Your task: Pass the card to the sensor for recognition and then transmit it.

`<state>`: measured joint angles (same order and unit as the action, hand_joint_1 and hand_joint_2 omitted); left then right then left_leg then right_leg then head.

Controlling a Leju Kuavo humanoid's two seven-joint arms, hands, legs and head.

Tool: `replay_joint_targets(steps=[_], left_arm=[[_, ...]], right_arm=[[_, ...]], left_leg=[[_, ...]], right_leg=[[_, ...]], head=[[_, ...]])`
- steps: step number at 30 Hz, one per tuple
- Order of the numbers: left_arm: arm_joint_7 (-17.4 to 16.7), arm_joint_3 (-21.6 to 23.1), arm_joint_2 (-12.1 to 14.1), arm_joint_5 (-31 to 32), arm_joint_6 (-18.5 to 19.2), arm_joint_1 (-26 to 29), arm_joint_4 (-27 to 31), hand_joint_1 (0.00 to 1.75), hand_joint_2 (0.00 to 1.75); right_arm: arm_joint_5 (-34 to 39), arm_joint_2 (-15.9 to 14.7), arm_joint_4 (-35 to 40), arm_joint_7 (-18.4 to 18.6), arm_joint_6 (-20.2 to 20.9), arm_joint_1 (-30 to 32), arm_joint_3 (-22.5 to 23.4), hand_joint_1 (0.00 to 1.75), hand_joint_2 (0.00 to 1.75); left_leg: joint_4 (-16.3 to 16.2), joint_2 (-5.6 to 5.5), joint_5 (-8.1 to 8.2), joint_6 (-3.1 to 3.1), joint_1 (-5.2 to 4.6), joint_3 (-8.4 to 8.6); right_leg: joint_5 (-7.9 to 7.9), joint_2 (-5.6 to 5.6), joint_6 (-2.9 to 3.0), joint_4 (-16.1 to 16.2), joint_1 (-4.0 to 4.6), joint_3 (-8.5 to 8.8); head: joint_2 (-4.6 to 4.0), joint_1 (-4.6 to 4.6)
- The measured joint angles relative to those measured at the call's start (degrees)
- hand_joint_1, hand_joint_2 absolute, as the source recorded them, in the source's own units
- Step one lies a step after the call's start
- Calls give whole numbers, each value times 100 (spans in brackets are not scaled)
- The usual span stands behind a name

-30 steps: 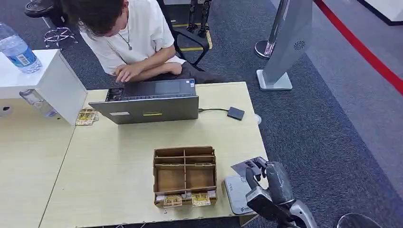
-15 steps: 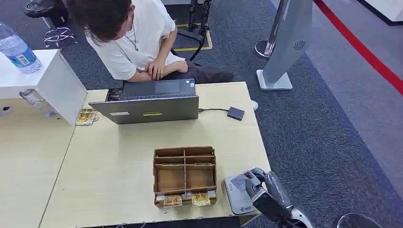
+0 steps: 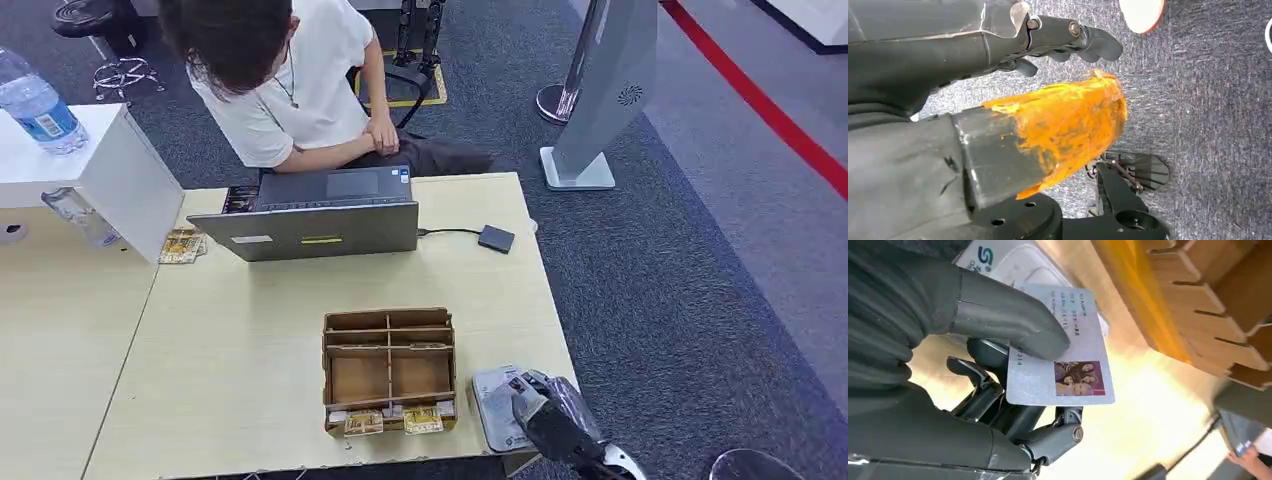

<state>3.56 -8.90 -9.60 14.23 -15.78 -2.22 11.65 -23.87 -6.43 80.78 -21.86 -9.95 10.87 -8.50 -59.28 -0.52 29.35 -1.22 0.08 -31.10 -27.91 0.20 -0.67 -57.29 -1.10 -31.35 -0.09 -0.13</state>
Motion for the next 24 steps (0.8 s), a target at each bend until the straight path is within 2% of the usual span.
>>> replay_joint_targets(steps=[6,9,16,24], left_arm=[[0,-9,-2,26,17,-1,0,0,0],[0,-9,-7,24,35,-1,0,0,0],[0,-13,-42,20,55,-1,0,0,0],[0,-72,-92,26,103,-1,-2,0,0]], right_arm=[[-55,0,-341,28,90,-173,2,175,175],[-225,0,-437,133,-2,-230,2,175,175],[-787,2,-559,383,-472,-297,-4,175,175],[-1689,2,-625,712,-1228,-376,-18,175,175]], left_leg=[[0,0,0,0,0,2],[0,0,0,0,0,3],[0,0,0,0,0,3],[0,0,0,0,0,7]], right_leg=[[0,0,0,0,0,0],[0,0,0,0,0,1],[0,0,0,0,0,3],[2,0,-3,1,0,7]], head=[[0,2],[0,2],[0,2],[0,2]])
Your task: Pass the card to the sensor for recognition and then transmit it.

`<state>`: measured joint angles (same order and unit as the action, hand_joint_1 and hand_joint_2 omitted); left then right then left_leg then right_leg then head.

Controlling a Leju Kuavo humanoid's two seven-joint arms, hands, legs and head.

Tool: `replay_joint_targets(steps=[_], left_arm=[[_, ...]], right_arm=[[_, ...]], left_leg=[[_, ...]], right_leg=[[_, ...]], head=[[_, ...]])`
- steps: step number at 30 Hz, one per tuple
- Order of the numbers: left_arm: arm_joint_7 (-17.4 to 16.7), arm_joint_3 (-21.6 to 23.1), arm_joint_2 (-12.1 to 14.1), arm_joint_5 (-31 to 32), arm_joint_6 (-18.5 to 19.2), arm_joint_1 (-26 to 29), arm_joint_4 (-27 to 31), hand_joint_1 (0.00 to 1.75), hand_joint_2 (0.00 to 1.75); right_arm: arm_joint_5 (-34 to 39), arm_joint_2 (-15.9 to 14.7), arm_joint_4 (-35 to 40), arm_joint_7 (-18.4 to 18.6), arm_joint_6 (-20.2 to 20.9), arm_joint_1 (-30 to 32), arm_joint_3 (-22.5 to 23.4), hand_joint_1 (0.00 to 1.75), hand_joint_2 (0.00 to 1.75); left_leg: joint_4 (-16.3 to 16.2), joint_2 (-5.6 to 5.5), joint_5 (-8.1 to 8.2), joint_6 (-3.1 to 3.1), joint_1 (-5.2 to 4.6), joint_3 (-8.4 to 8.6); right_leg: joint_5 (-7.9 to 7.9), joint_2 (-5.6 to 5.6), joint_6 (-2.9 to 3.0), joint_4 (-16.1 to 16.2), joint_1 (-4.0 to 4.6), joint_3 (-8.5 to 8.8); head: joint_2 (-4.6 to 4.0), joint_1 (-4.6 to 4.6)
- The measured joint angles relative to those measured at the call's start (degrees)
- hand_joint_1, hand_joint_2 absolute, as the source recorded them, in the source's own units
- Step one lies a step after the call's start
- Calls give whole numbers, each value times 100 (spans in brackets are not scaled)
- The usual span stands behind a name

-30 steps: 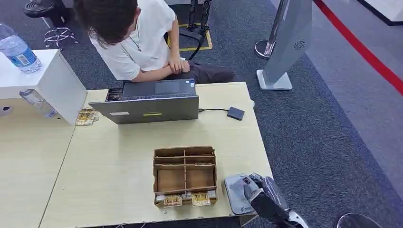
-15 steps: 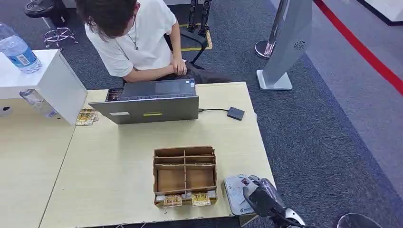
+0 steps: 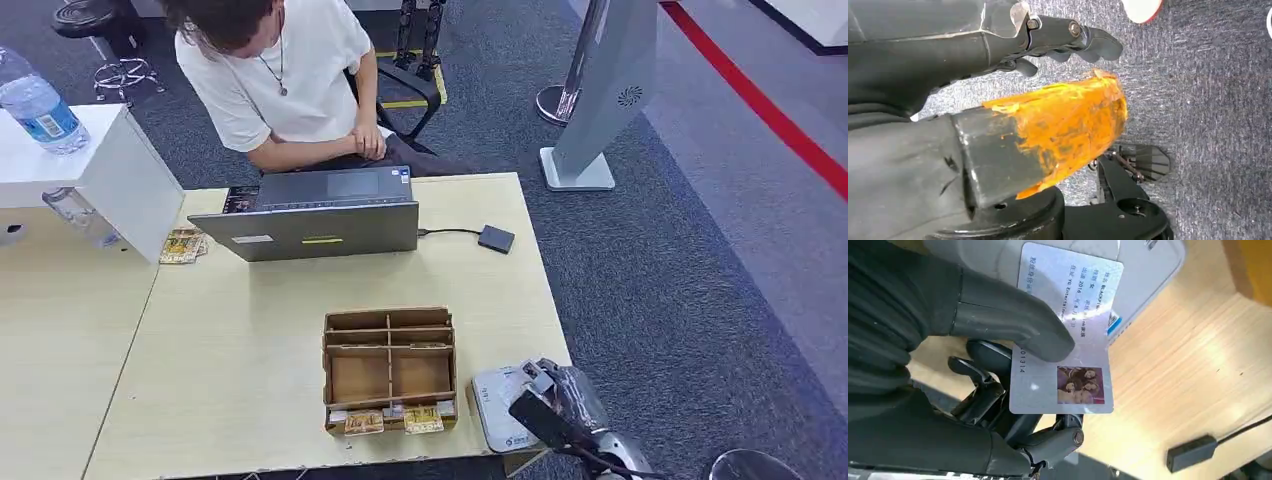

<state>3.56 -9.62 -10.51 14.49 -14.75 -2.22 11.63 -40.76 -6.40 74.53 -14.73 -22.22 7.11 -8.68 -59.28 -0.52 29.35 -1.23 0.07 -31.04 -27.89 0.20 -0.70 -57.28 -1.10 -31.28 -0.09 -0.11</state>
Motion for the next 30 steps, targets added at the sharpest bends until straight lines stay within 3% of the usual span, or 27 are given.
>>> replay_joint_targets(steps=[13,25,30], left_arm=[[-2,-35,-61,26,31,0,0,0,0],[-28,-39,-70,135,29,-1,0,0,0],[-46,-46,-66,219,31,0,0,0,0]], right_arm=[[-602,68,29,127,-691,-4,-17,175,175],[-969,328,651,-227,-1677,64,2,175,175],[-1339,599,1067,-632,-1736,67,179,175,175]], left_leg=[[0,0,0,0,0,1],[0,0,0,0,1,-1],[1,0,0,0,1,-3]], right_leg=[[1,0,0,0,0,1],[0,1,0,0,0,-2],[0,1,0,-1,0,-3]], head=[[0,0],[0,0],[0,0]])
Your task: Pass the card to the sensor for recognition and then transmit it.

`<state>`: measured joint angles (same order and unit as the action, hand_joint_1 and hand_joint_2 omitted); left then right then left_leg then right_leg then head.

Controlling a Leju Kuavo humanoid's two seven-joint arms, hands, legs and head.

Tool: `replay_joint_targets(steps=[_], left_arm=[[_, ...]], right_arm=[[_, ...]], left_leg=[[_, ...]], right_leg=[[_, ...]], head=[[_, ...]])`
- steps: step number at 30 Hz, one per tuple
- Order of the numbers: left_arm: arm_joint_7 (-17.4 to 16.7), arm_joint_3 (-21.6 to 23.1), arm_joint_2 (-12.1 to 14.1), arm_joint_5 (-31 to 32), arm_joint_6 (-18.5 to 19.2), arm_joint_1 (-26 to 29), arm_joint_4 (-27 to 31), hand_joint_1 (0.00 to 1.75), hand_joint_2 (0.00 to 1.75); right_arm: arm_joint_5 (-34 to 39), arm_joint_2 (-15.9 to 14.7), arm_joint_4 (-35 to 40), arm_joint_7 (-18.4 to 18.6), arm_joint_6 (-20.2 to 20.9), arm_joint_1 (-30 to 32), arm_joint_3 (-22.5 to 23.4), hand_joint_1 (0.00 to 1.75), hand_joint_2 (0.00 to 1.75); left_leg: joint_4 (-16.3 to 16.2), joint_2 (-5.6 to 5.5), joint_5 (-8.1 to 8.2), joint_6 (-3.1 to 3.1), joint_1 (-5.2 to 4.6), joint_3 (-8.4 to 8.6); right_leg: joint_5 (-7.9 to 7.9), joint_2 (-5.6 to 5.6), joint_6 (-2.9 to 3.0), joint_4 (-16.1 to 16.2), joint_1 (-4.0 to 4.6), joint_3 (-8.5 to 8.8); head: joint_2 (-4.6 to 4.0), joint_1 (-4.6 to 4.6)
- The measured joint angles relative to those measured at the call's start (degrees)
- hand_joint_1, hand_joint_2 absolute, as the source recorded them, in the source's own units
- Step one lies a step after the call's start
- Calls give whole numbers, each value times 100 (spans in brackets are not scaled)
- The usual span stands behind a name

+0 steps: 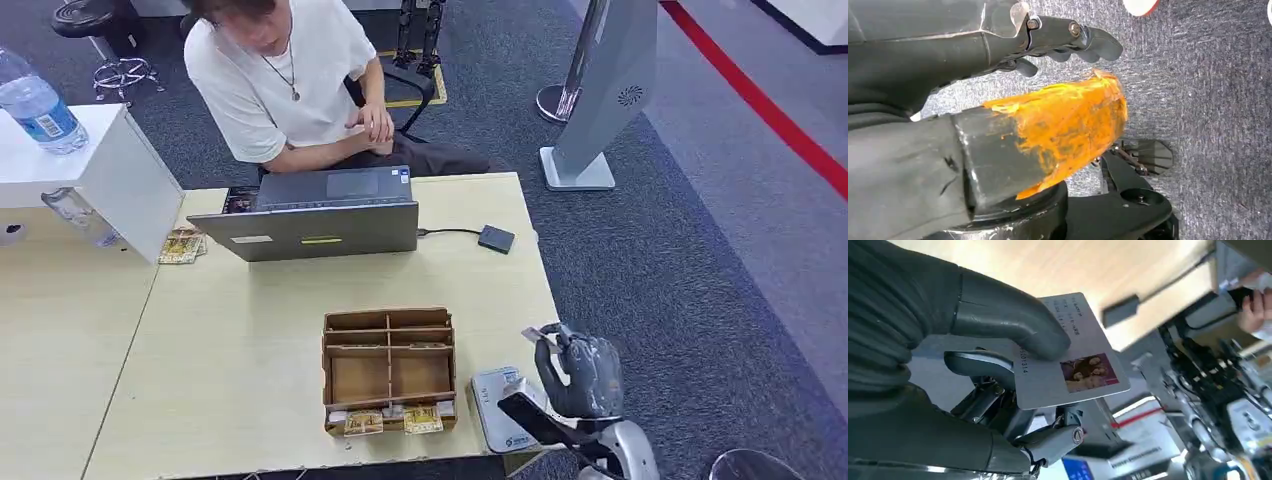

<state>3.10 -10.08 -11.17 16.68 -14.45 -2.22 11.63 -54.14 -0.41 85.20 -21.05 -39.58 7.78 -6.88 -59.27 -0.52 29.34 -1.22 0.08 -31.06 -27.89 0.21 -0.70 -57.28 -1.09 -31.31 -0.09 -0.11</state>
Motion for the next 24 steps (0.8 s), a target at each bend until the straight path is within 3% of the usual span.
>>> replay_joint_targets(steps=[7,17,24], left_arm=[[-57,0,15,101,-2,-1,0,0,0],[-122,0,61,256,0,-2,0,0,0],[-127,0,63,343,44,-5,0,0,0]], right_arm=[[-314,415,434,-308,-9,-63,92,175,175],[-806,858,489,-603,-9,-408,98,175,175],[-1300,1101,474,-625,-9,-694,94,175,175]], left_leg=[[1,0,0,0,0,0],[0,0,-1,0,0,0],[1,0,-1,0,0,0]], right_leg=[[0,0,0,-2,0,1],[0,1,0,-2,0,1],[0,1,0,-3,0,1]], head=[[0,0],[0,0],[0,0]])
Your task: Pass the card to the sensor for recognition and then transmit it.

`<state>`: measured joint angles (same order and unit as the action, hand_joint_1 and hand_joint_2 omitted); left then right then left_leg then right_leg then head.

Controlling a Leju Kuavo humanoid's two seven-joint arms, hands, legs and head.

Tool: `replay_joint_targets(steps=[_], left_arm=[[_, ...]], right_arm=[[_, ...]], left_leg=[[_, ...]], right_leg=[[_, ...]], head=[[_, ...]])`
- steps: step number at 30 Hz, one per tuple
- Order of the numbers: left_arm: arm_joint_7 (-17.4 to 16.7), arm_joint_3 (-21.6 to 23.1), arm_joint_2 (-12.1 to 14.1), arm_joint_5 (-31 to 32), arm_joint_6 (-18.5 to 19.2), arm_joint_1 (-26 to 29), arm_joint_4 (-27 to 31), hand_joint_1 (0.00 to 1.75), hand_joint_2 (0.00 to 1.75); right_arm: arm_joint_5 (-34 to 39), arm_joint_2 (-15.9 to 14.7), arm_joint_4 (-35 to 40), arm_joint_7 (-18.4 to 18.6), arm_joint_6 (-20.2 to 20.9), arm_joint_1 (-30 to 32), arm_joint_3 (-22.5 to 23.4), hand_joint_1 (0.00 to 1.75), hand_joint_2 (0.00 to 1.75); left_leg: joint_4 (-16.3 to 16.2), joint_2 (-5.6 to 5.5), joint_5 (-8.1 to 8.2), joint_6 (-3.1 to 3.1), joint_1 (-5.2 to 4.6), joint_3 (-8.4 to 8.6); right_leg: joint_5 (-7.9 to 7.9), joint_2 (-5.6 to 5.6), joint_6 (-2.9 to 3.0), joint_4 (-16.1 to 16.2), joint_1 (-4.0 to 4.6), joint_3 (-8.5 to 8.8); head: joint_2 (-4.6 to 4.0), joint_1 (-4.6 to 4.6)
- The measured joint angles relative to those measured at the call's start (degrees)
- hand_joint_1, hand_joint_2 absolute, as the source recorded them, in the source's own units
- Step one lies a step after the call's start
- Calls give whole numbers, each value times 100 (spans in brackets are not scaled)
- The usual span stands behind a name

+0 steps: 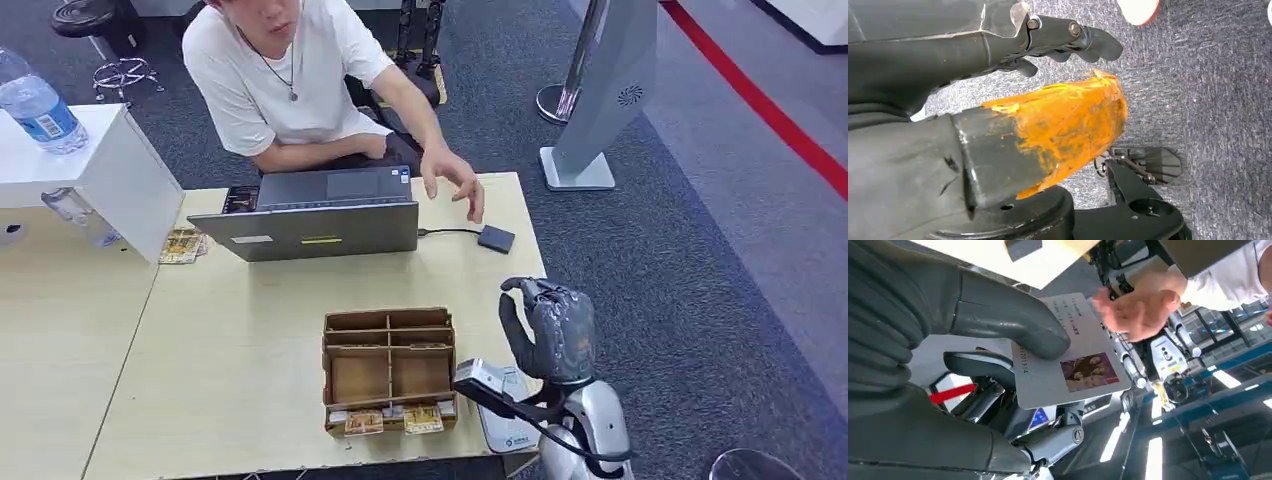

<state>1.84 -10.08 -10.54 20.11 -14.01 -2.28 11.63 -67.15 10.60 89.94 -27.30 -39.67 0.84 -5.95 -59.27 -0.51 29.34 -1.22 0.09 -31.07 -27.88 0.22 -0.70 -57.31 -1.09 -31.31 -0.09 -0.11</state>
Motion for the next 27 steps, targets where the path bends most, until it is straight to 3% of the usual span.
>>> replay_joint_targets(steps=[15,16,17,18,27], left_arm=[[9,0,-63,116,122,-6,0,0,0],[9,0,-72,129,131,-6,0,0,0],[9,0,-74,142,133,-7,0,0,0],[9,0,-79,157,140,-9,0,0,0],[18,0,-107,175,151,-8,0,0,0]], right_arm=[[-712,105,-330,581,2,-612,-444,175,175],[-758,105,-354,636,2,-634,-474,164,175],[-789,105,-378,684,2,-657,-501,164,175],[-837,105,-407,743,2,-677,-533,0,175],[-996,98,-483,977,0,-755,-678,0,175]], left_leg=[[0,-1,-1,0,0,0],[0,-1,-1,0,0,0],[0,-1,-1,0,0,0],[0,-1,-1,0,0,0],[0,-1,-1,0,0,1]], right_leg=[[1,-1,1,0,0,0],[1,0,1,0,0,0],[1,0,1,0,0,0],[1,0,1,0,0,0],[1,0,1,0,0,-1]], head=[[0,0],[0,0],[0,0],[0,0],[0,0]])
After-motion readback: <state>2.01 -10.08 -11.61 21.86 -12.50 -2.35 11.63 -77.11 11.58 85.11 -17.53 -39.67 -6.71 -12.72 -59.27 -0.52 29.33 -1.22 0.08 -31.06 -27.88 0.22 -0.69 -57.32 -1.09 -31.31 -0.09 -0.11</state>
